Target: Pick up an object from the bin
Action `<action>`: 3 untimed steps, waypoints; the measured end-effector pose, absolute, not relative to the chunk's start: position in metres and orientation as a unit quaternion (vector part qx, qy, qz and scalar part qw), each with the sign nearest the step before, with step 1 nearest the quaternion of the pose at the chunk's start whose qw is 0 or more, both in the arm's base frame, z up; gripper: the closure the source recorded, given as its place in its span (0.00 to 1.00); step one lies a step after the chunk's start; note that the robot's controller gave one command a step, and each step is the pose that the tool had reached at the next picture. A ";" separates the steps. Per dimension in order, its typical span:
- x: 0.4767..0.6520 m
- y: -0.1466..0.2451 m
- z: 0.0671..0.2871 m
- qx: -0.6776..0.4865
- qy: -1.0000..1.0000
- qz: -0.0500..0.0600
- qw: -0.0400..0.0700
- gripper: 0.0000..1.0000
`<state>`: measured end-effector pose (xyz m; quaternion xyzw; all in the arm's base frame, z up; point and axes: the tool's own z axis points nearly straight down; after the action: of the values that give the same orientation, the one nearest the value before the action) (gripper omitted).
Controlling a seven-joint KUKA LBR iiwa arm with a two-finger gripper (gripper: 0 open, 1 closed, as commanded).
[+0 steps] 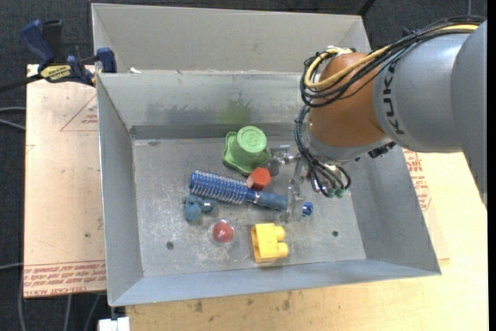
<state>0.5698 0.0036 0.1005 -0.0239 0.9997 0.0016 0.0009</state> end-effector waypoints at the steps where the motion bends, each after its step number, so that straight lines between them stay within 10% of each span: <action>1: 0.577 0.041 0.100 0.025 1.000 0.001 0.002 0.00; 3: 0.587 0.048 0.072 0.060 0.998 0.000 0.003 0.00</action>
Offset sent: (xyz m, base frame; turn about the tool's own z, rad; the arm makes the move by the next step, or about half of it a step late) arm 0.0068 0.0350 -0.0005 0.1008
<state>0.5868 0.0475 0.0715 0.0600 0.9982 0.0004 0.0026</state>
